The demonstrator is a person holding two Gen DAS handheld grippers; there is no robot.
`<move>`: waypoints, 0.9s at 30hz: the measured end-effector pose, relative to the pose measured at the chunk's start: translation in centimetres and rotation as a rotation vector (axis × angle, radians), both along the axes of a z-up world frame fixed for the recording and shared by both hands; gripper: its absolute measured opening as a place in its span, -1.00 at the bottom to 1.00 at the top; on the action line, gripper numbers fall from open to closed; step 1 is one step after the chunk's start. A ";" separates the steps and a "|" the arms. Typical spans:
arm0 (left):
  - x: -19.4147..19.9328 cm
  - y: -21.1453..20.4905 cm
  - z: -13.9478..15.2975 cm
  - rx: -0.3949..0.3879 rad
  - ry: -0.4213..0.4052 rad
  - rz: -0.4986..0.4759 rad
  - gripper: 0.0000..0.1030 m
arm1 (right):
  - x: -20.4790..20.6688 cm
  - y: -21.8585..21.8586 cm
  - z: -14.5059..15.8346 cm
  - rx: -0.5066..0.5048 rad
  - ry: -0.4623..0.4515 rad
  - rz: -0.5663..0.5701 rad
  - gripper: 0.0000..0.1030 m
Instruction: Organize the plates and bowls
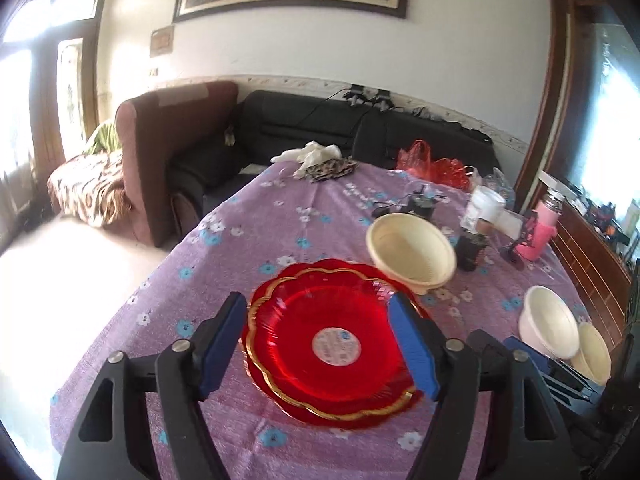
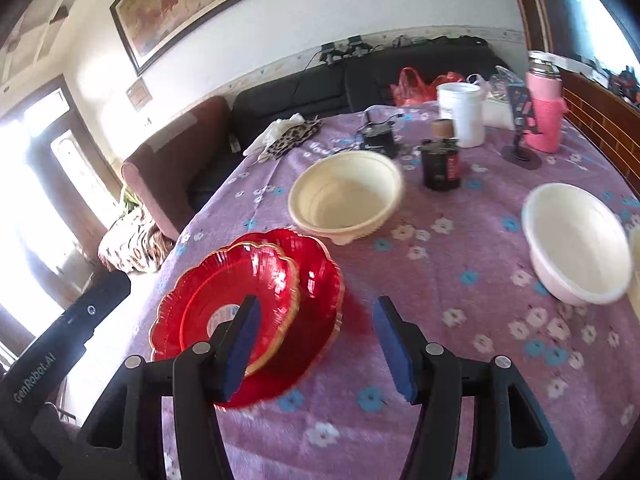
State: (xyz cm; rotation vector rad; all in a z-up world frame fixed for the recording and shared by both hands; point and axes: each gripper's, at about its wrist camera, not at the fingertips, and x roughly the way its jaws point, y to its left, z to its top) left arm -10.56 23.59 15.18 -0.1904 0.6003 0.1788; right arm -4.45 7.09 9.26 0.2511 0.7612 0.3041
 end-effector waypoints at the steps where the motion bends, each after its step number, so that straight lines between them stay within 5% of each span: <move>1: -0.2 -0.4 0.2 0.003 -0.004 -0.006 0.45 | -0.6 -0.8 0.1 0.011 -0.005 -0.015 0.28; 14: -3.4 -7.3 2.5 0.088 -0.081 -0.079 0.58 | -4.4 -7.5 0.2 0.084 -0.026 -0.099 0.37; 21: -5.9 -10.6 4.1 0.150 -0.239 -0.031 0.98 | -5.4 -10.5 -0.4 0.112 -0.028 -0.134 0.39; 27: -6.9 -12.9 4.5 0.180 -0.300 -0.076 1.00 | -6.1 -13.0 -1.6 0.124 -0.009 -0.170 0.40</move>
